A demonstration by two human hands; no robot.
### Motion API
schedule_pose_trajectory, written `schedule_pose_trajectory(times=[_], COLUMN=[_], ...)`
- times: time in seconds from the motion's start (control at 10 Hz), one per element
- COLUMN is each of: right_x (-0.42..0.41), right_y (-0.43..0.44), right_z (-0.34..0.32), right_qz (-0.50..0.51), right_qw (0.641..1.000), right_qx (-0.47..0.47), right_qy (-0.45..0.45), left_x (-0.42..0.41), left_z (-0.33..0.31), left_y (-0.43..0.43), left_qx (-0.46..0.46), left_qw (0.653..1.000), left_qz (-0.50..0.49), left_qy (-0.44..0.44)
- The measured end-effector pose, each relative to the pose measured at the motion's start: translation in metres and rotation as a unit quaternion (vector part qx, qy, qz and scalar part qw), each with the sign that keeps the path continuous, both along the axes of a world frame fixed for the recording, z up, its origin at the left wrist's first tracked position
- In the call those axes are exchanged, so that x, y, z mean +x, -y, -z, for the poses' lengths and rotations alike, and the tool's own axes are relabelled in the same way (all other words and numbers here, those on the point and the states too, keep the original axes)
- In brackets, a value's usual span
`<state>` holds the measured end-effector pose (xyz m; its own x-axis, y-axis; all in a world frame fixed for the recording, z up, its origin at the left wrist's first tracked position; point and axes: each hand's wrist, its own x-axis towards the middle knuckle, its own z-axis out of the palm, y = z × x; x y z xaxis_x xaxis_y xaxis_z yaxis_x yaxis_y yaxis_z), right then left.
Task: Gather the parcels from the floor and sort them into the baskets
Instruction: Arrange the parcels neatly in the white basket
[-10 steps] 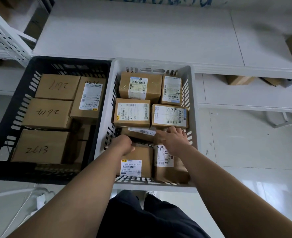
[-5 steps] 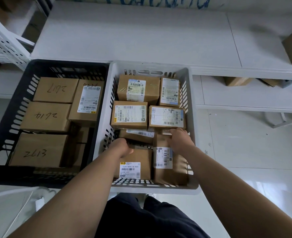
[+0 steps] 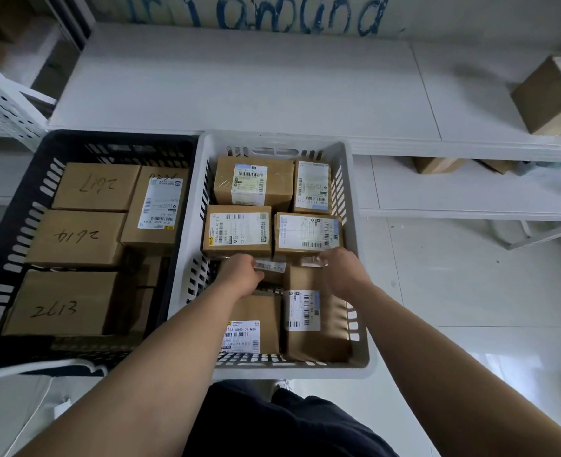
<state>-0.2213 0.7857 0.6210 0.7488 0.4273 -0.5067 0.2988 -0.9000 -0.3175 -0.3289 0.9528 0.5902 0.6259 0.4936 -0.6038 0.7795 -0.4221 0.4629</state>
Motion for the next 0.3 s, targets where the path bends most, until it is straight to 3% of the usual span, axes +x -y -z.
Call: schedule_pose_trajectory(times=[0.3], right_x=[0.011], right_y=[-0.018], right_z=[-0.009], right_qz=[-0.025], right_qw=[1.000], right_qx=[-0.013], right_qy=[0.014], left_x=[-0.006], left_z=[-0.030], left_y=[-0.030], left_qx=[0.028], left_qw=[0.998], left_qz=[-0.032], left_qy=[0.043])
